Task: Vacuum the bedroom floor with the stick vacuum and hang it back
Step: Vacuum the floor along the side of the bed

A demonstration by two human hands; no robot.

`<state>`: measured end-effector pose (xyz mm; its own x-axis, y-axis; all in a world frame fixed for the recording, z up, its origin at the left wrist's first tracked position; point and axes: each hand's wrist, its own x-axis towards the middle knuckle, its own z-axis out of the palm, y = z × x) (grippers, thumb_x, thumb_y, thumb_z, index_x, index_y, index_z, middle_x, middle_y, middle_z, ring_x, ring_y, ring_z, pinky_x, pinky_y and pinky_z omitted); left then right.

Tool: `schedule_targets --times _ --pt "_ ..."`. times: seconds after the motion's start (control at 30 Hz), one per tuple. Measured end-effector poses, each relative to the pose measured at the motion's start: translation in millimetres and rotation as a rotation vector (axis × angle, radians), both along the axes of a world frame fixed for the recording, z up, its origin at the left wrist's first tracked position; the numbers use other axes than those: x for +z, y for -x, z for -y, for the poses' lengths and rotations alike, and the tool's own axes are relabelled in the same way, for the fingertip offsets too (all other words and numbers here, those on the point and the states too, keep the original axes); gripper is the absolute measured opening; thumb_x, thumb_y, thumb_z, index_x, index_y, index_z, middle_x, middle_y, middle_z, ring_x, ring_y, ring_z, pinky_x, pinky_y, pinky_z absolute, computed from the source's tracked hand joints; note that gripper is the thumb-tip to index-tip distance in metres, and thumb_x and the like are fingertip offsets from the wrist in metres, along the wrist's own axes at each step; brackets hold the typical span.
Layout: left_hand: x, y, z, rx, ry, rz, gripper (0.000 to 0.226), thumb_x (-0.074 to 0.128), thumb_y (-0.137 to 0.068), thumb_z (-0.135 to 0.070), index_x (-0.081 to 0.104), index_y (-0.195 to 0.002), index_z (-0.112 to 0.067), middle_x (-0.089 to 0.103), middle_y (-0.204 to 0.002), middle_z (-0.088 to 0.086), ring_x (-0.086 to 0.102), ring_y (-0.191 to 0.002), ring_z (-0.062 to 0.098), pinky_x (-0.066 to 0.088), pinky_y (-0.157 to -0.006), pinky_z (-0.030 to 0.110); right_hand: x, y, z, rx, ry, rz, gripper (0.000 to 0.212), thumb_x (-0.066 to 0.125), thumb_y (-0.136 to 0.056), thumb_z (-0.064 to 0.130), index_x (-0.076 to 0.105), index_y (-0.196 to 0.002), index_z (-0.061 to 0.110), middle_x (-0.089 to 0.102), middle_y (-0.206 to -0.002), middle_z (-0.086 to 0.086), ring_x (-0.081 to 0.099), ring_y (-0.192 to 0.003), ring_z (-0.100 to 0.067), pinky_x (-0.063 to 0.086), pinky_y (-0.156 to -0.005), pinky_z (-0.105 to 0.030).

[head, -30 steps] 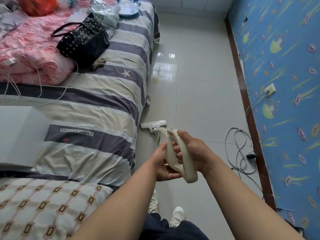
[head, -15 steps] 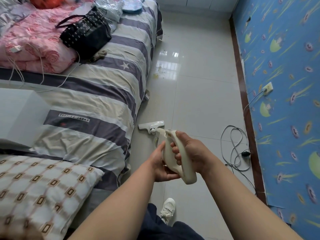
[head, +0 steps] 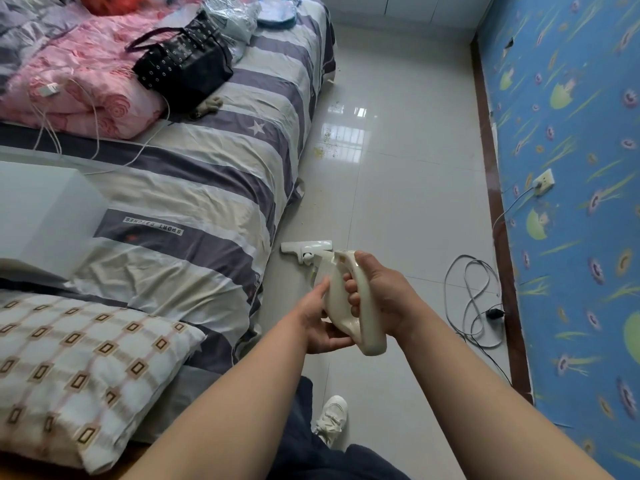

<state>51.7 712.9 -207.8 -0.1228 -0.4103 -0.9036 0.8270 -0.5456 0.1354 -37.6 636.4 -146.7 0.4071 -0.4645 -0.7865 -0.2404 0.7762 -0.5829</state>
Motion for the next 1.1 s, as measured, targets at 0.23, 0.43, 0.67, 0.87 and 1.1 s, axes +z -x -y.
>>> schedule_targets --times 0.23,0.43,0.67,0.87,1.1 --pt "-3.9 -30.7 23.1 -0.018 -0.012 0.025 0.074 0.061 -0.082 -0.067 0.058 -0.12 -0.004 0.064 -0.108 0.019 0.066 -0.099 0.034 0.057 -0.082 0.052 -2.1 -27.8 22.3 -0.063 0.019 0.004 0.043 0.054 -0.099 0.042 0.058 -0.075 0.007 0.052 -0.051 -0.002 0.044 -0.037 -0.013 0.036 -0.04 -0.022" --pt "-1.0 -71.6 48.0 -0.048 -0.014 0.045 0.066 0.059 -0.084 -0.067 0.062 -0.107 -0.005 0.063 -0.109 0.016 0.065 -0.103 0.033 0.055 -0.086 0.052 0.2 -69.8 43.8 -0.096 0.048 -0.013 0.044 0.055 -0.099 0.042 0.058 -0.073 0.006 0.052 -0.053 -0.003 0.044 -0.037 -0.014 0.037 -0.04 -0.022" --pt "5.2 -114.6 76.1 -0.089 -0.028 0.036 0.068 0.057 -0.085 -0.067 0.061 -0.11 -0.004 0.066 -0.107 0.018 0.065 -0.105 0.033 0.053 -0.091 0.051 1.1 -110.9 67.7 -0.125 0.042 -0.023 0.044 0.056 -0.099 0.042 0.06 -0.074 0.006 0.054 -0.053 -0.003 0.046 -0.039 -0.014 0.039 -0.04 -0.022" --pt "6.8 -140.6 90.6 -0.105 -0.032 0.022 0.068 0.057 -0.084 -0.067 0.061 -0.11 -0.005 0.065 -0.104 0.017 0.066 -0.096 0.031 0.055 -0.082 0.049 1.1 -137.2 80.8 -0.146 0.022 -0.031 0.044 0.054 -0.099 0.043 0.06 -0.077 0.005 0.053 -0.051 -0.002 0.045 -0.037 -0.014 0.037 -0.039 -0.022" --pt "2.6 -171.0 97.8 -0.116 -0.03 0.009 0.07 0.058 -0.082 -0.068 0.061 -0.109 -0.004 0.066 -0.106 0.018 0.067 -0.097 0.032 0.056 -0.078 0.05 -1.1 -167.7 85.8 -0.161 0.04 -0.049 0.045 0.056 -0.098 0.045 0.061 -0.078 0.005 0.055 -0.052 -0.002 0.046 -0.039 -0.015 0.038 -0.042 -0.023"
